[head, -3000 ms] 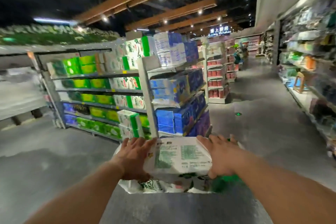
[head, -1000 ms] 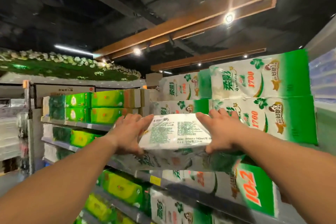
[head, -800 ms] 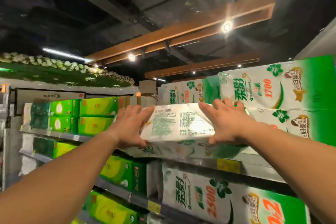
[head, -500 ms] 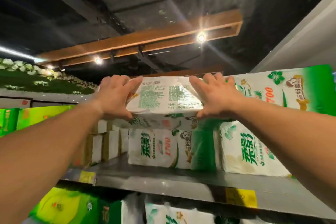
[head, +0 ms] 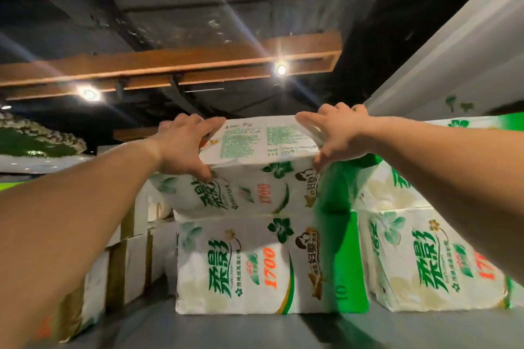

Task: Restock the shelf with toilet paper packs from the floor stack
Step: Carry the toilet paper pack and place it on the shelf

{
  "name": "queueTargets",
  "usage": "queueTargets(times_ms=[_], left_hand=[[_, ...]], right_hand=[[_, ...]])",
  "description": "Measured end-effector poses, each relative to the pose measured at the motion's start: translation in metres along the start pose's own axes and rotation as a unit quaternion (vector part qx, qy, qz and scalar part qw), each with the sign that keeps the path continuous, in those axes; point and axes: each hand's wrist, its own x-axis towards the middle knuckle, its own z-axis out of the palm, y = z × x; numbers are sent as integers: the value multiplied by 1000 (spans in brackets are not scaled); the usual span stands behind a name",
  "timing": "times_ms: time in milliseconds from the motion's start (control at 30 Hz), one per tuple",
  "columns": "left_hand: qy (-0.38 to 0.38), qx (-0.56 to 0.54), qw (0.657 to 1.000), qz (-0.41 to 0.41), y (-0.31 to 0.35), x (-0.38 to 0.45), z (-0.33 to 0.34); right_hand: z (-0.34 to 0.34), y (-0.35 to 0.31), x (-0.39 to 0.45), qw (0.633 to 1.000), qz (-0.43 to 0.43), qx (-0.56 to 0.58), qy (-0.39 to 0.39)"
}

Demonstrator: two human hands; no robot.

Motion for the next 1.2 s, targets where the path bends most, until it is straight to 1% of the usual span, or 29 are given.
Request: queueTargets(times_ms=[133,233,333,433,500,533,600,667,700,767,833,933,1000,1033,1133,1200], left_hand=[[-46,-66,997,-20,1,20,-3],[-79,-101,991,-37,8,39,-3],[-82,-85,992,-41,7,58,5],[-83,-66,993,-48,-3,73,17],[-90,-78,991,-62,-6,77,27],[-79,-86,991,-68,-5,78,33],[-30,-85,994,-65,-2,79,44],[25,-60,997,-38,-2,82,52],[38,-50,998,-25,-2,82,53],[30,-34,999,-13,-5,86,51],[7,-17,1000,-14,-7,93,46],[-22,-8,999,-32,-6,106,45],[-21,-6,999,-45,-5,109,56],[-1,8,999,-45,-4,109,64],[101,54,993,-31,1,105,83],[129,75,988,-27,2,104,88]], right_hand=[[-5,2,26,997,40,11,-57],[-6,9,43,988,83,59,-114],[-8,11,56,985,108,53,-127],[-2,2,60,991,106,-22,-83],[8,-6,67,992,113,-36,-43],[15,-10,70,992,117,-31,-29],[27,-13,76,993,121,-5,-2],[36,-12,79,990,137,23,32],[37,-10,79,988,146,28,46],[38,-7,83,984,165,17,67],[38,-4,87,980,180,19,81],[46,-2,90,981,179,41,57],[62,0,88,984,161,40,63],[71,1,85,985,151,31,79],[95,10,74,984,128,-1,125],[106,14,71,982,116,-18,151]])
